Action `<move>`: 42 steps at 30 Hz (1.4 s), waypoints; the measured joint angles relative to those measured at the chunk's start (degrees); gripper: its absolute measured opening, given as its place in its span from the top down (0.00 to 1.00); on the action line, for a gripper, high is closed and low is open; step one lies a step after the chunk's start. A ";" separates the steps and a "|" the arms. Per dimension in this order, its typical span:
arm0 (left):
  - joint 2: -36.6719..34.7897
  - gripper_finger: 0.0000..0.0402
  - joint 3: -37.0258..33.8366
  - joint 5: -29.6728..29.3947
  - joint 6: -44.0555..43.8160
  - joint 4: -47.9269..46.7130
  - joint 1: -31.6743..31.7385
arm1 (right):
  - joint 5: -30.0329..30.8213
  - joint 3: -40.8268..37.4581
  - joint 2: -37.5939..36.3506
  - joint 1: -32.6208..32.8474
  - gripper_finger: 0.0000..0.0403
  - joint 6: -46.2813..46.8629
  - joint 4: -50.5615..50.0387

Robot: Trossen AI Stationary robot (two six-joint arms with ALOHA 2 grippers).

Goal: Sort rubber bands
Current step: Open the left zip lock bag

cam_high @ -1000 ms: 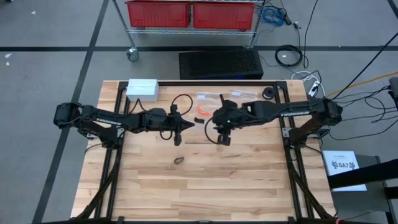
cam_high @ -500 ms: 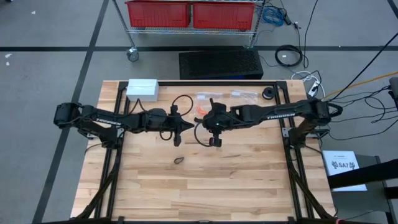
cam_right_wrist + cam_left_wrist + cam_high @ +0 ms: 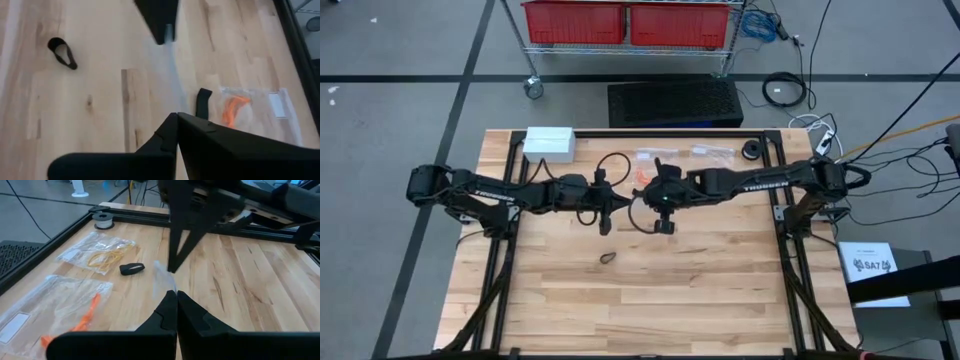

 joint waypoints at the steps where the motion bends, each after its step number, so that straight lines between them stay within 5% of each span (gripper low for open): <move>1: 0.00 1.00 0.00 0.02 0.00 -0.02 0.00 | 0.08 0.02 0.00 -0.02 1.00 -0.20 -0.20; 42: 0.00 1.00 0.00 0.44 -0.42 -0.24 0.00 | 3.90 0.07 1.25 -0.08 1.00 -1.64 0.00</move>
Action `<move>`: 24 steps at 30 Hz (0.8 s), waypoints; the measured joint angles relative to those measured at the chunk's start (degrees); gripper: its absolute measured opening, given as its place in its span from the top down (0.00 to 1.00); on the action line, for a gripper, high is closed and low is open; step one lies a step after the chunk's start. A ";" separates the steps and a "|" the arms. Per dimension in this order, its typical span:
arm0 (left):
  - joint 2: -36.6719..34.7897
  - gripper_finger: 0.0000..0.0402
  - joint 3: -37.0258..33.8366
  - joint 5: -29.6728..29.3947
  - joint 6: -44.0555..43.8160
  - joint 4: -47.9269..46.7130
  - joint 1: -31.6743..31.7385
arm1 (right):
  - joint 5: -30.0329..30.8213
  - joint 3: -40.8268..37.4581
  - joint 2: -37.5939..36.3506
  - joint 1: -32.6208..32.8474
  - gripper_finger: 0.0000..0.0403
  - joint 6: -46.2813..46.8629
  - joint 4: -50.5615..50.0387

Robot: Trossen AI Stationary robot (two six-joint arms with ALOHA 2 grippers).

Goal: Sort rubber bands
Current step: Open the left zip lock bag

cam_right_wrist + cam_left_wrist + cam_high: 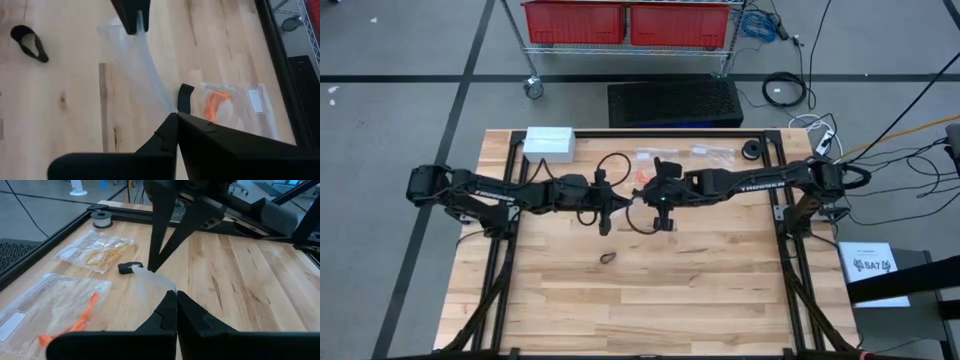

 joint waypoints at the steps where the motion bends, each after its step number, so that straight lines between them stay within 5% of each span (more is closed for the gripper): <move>1: 0.00 1.00 0.00 0.06 0.00 0.02 0.00 | -1.23 0.00 0.14 0.00 1.00 -0.01 0.27; 12: 0.00 1.00 0.00 0.13 -0.02 -0.02 0.00 | -4.66 -0.02 3.54 0.05 1.00 -0.52 2.22; 24: 0.02 1.00 0.02 0.11 -0.04 -2.49 0.00 | -2.58 0.02 -2.33 0.06 1.00 0.27 0.55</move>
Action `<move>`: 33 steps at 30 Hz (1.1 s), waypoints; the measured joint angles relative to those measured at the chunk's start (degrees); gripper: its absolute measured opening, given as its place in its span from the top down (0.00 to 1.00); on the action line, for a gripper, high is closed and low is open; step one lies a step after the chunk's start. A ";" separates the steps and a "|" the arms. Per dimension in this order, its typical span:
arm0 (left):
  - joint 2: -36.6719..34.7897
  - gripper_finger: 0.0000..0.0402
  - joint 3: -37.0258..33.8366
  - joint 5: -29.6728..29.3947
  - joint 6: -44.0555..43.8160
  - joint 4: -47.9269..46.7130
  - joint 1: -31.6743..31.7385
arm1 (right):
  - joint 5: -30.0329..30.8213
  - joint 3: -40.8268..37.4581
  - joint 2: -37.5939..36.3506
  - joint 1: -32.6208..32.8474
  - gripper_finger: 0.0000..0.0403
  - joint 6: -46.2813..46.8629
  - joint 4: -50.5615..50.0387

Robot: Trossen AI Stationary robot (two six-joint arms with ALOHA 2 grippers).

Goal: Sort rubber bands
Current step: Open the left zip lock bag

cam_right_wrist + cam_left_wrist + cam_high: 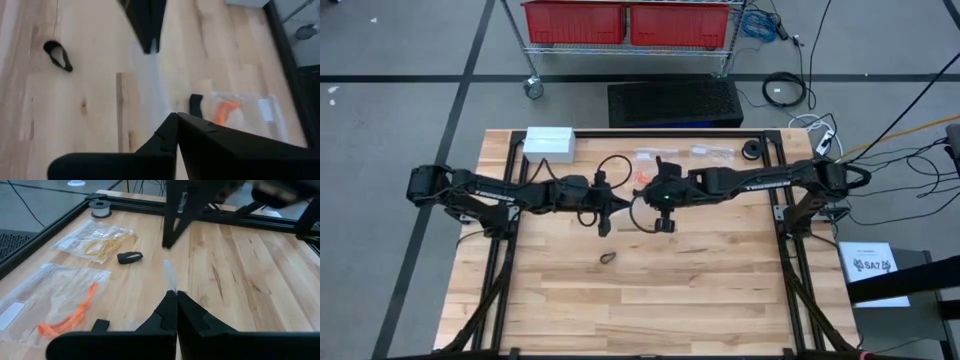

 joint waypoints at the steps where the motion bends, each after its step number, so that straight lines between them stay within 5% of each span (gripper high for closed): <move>1: 0.00 1.00 0.00 0.00 0.00 0.02 0.00 | -0.05 0.01 -0.01 0.00 1.00 0.10 -0.04; 27: 0.00 1.00 0.00 -0.04 -1.06 0.35 0.00 | -9.34 -0.17 6.49 0.08 1.00 -0.14 4.80; 33: 0.00 1.00 0.00 -0.07 -1.46 0.39 0.00 | -9.20 -7.63 6.06 -0.29 1.00 3.95 11.55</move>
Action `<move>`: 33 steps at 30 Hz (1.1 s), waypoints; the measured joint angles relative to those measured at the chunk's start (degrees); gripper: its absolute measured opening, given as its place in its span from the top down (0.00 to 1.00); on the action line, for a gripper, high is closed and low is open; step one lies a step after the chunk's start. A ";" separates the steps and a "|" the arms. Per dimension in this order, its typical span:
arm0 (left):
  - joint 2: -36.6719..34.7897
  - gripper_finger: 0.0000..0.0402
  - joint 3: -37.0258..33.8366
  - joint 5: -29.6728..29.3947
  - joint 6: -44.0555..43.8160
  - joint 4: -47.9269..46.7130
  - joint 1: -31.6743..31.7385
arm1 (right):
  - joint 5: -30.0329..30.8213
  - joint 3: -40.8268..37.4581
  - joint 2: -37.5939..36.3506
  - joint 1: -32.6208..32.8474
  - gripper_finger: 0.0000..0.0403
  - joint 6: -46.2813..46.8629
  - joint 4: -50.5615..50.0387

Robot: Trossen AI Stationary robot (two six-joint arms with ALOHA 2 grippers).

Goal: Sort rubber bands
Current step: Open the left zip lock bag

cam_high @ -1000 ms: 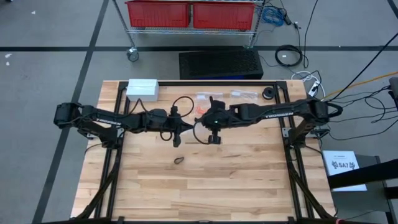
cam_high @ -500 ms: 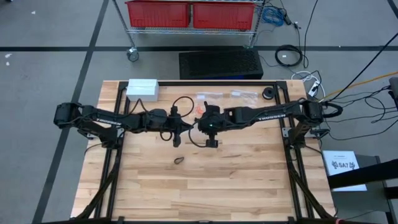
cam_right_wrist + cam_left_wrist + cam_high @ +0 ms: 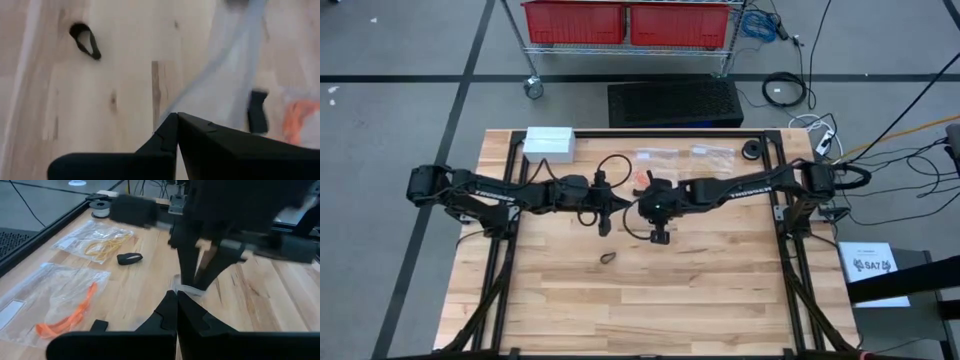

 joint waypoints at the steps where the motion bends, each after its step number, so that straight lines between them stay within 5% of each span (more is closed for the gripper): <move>1: 0.00 1.00 0.00 0.00 -0.04 -0.02 0.00 | 0.14 -1.76 -0.38 -0.17 1.00 1.34 2.44; 11: 0.15 1.00 0.00 -0.80 -1.48 2.44 -2.03 | 1.80 -14.51 -2.31 -0.24 1.00 4.81 32.25; 18: 0.55 1.00 0.00 -3.48 -1.58 4.06 -2.88 | 7.32 -14.55 -2.42 -0.25 0.83 5.67 33.94; 26: 1.20 1.00 0.00 -5.59 -3.52 4.75 -4.40 | 5.25 -14.55 -7.61 -0.37 0.54 5.83 26.86; 29: 2.41 1.00 0.00 -5.78 -3.85 7.95 -4.63 | 1.04 -14.55 -7.55 -0.48 0.56 4.93 28.46; 33: 4.40 1.00 0.00 -5.82 -4.47 12.56 -4.54 | 1.91 -14.53 -5.80 -0.44 0.74 3.26 29.14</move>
